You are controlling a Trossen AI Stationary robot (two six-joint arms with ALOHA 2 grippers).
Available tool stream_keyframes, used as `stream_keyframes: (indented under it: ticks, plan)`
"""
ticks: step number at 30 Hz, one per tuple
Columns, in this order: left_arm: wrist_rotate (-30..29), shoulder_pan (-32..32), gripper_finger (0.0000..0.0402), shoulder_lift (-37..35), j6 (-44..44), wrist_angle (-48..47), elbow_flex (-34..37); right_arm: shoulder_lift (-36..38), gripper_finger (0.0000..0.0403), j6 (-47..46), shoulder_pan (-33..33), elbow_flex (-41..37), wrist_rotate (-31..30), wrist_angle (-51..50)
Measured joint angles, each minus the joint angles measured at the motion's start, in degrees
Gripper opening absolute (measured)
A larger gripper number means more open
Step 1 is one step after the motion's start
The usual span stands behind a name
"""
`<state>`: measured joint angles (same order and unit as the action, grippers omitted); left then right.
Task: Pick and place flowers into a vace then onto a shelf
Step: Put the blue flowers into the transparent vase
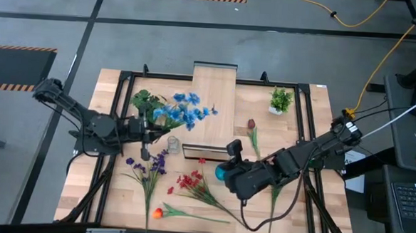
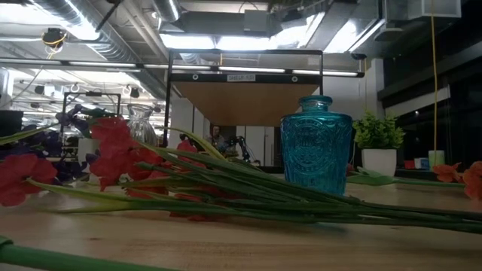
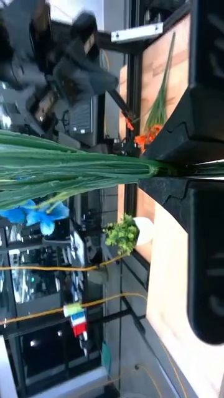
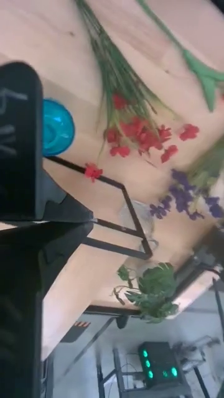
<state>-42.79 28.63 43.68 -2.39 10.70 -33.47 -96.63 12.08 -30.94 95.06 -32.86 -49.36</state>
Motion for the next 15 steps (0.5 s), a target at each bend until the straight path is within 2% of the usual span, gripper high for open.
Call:
stream_keyframes:
  ticks: [8,15]
  plan:
    - [-4.3,2.5,0.0012,-0.7,-2.5,5.5,4.5,11.1,0.0,0.5,0.0,-20.8,-0.7,21.5]
    - [-4.9,2.4,0.0012,-0.6,-9.8,28.3,14.5,19.0,0.0,6.6,0.0,-38.6,-1.0,45.5]
